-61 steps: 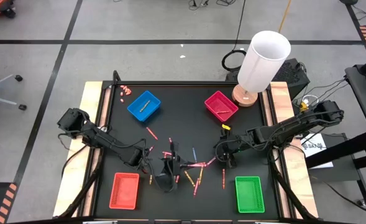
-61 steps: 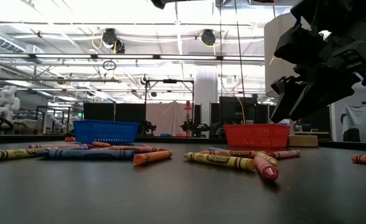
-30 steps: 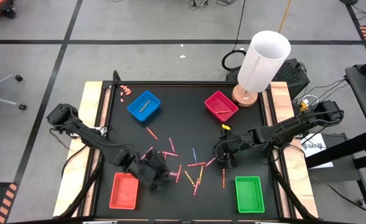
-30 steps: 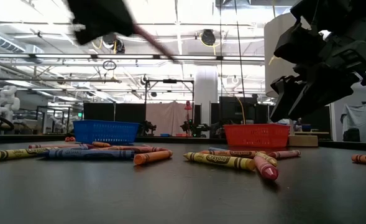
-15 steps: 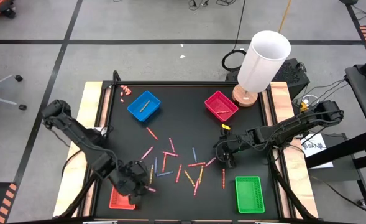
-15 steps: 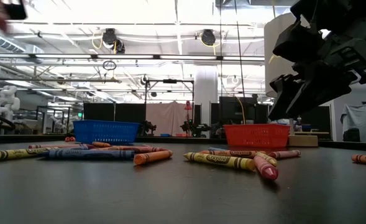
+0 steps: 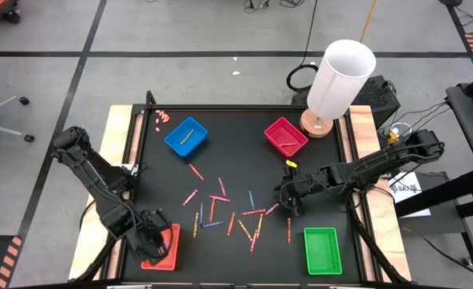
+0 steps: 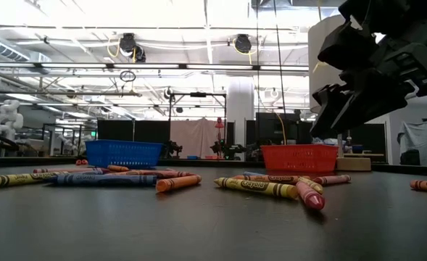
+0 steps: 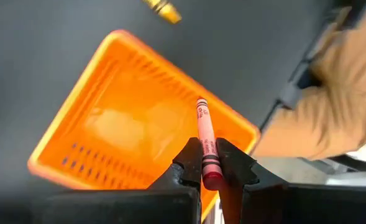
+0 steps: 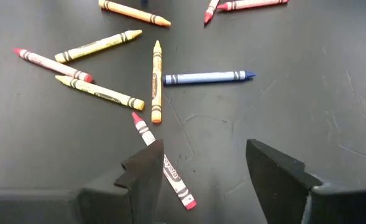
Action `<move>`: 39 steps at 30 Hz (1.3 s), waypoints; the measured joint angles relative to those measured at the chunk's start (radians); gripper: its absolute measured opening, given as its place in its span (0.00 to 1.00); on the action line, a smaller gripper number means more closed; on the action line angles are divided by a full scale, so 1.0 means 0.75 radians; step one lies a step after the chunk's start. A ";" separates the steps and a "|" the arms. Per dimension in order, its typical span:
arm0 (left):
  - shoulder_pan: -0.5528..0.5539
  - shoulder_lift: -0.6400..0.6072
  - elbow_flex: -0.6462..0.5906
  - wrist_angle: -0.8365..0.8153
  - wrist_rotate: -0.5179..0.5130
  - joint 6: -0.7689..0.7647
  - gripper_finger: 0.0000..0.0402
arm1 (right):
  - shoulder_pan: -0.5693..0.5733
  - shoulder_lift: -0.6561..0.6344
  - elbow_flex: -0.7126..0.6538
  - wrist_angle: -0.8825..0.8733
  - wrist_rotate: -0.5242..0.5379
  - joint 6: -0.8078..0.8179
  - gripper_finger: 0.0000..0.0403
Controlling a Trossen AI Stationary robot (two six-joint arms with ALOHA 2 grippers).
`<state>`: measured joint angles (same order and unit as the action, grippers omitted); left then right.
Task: Sort crayons
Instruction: Put the red crayon into the orange bin
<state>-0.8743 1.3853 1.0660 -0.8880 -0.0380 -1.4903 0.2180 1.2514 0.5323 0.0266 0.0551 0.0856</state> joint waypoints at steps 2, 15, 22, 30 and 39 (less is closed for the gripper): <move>-0.014 0.000 0.000 -0.022 0.009 -0.037 0.05 | 0.000 0.000 0.000 0.001 0.000 0.000 0.53; -0.024 0.005 0.001 -0.216 -0.046 -0.121 0.10 | -0.001 0.000 0.000 0.001 0.000 -0.001 0.53; -0.024 0.011 0.001 -0.221 -0.054 -0.171 0.31 | -0.001 0.000 0.000 0.001 0.000 -0.001 0.53; -0.023 0.012 0.001 -0.178 -0.080 -0.172 0.43 | 0.000 0.000 0.000 0.006 0.000 -0.001 0.53; -0.023 0.011 0.001 -0.116 -0.465 -0.148 0.43 | 0.000 0.000 0.000 0.009 -0.003 0.011 0.53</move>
<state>-0.8917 1.3938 1.0664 -0.9749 -0.3867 -1.6011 0.2180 1.2517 0.5323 0.0334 0.0530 0.0940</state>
